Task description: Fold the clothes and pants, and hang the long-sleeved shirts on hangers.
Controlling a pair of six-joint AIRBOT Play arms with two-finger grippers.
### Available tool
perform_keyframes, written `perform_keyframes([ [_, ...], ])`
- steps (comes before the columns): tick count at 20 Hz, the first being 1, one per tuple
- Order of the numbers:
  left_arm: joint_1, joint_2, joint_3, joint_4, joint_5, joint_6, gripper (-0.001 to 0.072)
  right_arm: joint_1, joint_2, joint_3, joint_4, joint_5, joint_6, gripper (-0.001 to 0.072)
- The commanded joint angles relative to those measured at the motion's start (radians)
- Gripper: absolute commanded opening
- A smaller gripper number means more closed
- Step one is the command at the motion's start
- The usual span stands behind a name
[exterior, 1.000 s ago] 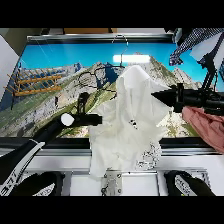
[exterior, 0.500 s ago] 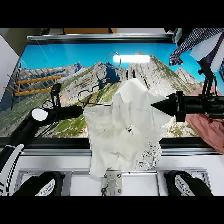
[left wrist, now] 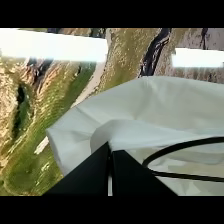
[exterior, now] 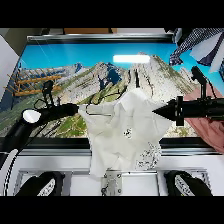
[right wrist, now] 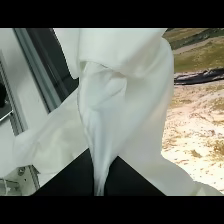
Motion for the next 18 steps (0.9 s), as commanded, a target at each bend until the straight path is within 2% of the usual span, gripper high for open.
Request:
perform_keyframes([
  [1,0.002,0.063,0.002,0.014,-0.005,0.000,0.0014,0.001,0.001,-0.003,-0.070,-0.032,0.011,0.0006],
  [4,-0.001,0.145,0.082,0.092,-0.075,-0.016,0.0012,0.003,0.001,-0.025,-0.066,-0.062,0.010,0.0006],
  [9,-0.097,0.295,0.314,0.327,-0.176,-0.126,0.0012,0.025,0.001,-0.118,0.012,-0.140,0.003,0.0006],
  [12,-0.250,0.355,0.425,0.455,-0.209,-0.225,0.0012,0.074,0.000,-0.133,0.113,-0.210,-0.036,0.0006],
  [15,-0.465,0.367,0.504,0.595,-0.223,-0.359,0.0012,0.138,0.000,-0.132,0.211,-0.280,-0.051,0.0006],
  [18,-0.706,0.351,0.554,0.847,-0.323,-0.531,0.0012,0.155,0.001,-0.124,0.327,-0.324,-0.069,0.0006],
])
